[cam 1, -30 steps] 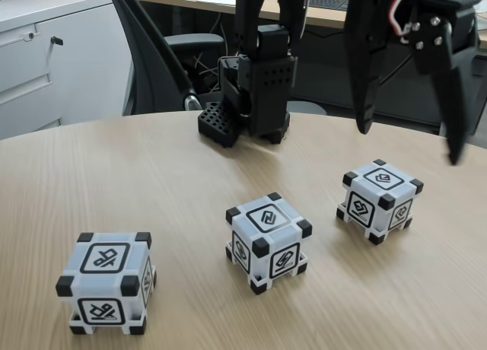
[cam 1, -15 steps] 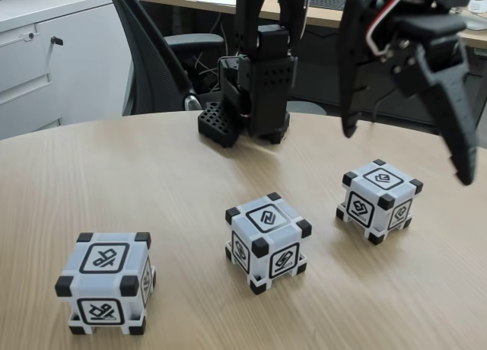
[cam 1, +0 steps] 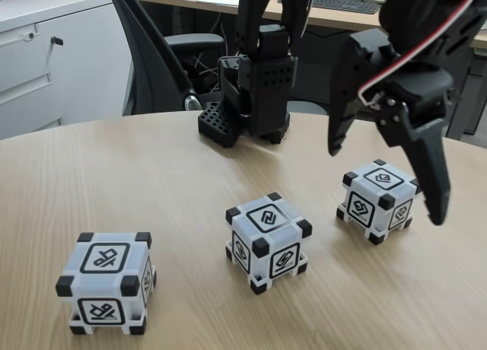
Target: Stack cubes from left to right.
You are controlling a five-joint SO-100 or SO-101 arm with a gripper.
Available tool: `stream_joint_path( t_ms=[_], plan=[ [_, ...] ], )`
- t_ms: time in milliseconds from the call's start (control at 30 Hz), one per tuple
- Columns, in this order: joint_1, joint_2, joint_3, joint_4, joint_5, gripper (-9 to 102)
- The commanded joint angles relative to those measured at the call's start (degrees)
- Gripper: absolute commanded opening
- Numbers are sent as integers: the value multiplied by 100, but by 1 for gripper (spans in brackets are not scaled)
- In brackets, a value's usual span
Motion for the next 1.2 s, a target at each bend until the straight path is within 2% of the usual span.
stream_joint_path(
  t_ms=[0, 433, 1167],
  plan=[
    [-211, 26, -79, -413, -35, 52],
    [-1160, 18, 18, -598, 809, 52],
    [-1125, -132, 44, -510, 1802, 51]
  ],
)
